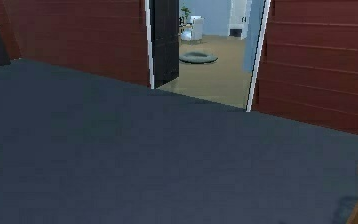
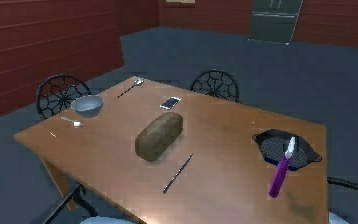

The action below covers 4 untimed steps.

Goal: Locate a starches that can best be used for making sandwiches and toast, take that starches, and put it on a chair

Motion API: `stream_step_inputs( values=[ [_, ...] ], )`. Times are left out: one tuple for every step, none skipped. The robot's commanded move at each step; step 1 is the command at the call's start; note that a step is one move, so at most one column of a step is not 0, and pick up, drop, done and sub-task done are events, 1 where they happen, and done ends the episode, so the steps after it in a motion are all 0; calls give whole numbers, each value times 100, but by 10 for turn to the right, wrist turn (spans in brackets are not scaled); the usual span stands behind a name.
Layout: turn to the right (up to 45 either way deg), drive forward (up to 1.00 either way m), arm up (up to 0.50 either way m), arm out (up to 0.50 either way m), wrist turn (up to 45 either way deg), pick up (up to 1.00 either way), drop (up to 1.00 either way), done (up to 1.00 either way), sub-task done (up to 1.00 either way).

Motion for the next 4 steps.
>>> stream_step_inputs(
  values=[
    [0,0,50,0,0,0,0,0,0],
    [0,0,38,0,0,0,0,0,0],
    [0,0,0,36,0,0,0,0,0],
    [0,0,0,0,450,0,0,0,0]
  ],
)
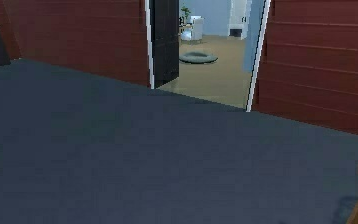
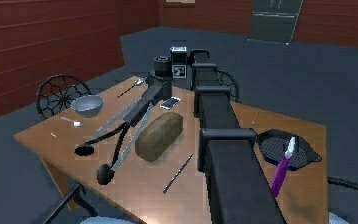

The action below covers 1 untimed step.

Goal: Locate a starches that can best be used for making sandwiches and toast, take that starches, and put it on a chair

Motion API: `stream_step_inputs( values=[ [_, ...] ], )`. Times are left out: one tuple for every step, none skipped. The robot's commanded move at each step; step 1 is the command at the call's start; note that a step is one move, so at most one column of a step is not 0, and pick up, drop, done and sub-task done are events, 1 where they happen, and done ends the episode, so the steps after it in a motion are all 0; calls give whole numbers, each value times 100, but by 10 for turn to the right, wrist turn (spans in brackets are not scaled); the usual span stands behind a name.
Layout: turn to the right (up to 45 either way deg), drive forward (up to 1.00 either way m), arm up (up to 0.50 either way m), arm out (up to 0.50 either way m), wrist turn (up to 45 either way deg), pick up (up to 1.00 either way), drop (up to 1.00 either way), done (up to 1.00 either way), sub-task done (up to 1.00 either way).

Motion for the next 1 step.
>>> stream_step_inputs(
  values=[
    [0,0,0,0,450,0,0,0,0]
  ],
)
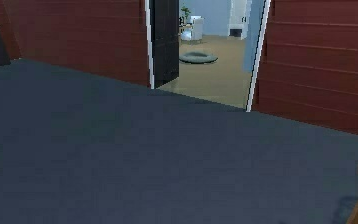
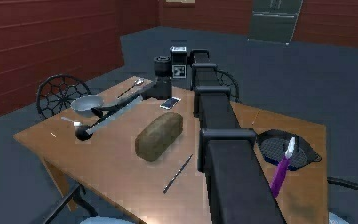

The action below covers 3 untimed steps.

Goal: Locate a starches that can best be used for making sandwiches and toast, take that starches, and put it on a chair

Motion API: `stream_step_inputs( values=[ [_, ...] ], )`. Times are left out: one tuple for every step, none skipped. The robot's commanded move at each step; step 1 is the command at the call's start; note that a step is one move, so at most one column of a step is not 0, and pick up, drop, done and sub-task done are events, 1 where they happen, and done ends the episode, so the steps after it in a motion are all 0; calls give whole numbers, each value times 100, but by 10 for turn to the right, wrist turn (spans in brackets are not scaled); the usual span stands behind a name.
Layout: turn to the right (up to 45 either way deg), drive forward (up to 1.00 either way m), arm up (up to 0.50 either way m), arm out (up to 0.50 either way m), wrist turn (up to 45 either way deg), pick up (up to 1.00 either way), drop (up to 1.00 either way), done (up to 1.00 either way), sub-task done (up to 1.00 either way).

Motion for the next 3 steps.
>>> stream_step_inputs(
  values=[
    [0,0,0,0,450,0,0,0,0],
    [0,0,0,0,180,0,0,0,0],
    [0,0,-28,0,0,0,0,0,0]
  ],
)
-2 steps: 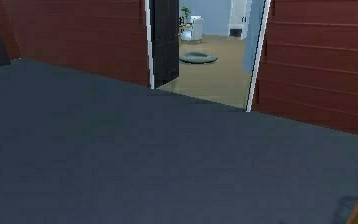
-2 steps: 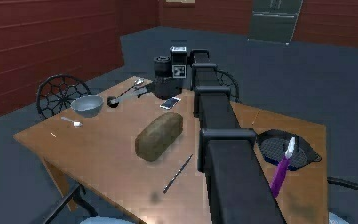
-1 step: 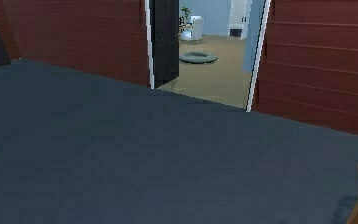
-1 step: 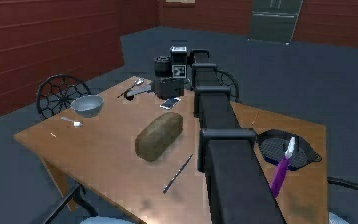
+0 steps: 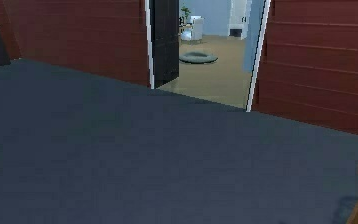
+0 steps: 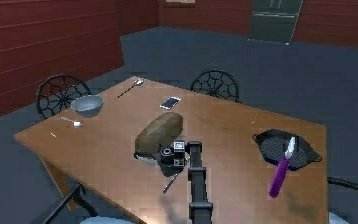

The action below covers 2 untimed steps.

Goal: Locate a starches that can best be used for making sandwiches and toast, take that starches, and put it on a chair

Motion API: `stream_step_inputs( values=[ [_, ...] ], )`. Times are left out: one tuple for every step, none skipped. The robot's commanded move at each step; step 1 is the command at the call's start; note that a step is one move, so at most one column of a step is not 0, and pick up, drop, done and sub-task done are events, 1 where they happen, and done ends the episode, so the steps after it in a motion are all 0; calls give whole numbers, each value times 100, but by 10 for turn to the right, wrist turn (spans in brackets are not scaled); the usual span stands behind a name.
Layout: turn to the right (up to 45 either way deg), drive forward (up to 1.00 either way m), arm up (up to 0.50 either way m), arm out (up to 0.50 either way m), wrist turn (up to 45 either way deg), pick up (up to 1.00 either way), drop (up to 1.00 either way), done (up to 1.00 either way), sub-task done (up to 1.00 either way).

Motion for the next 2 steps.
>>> stream_step_inputs(
  values=[
    [0,0,0,0,0,100,0,0,0],
    [0,0,10,0,0,0,0,0,0]
  ],
)
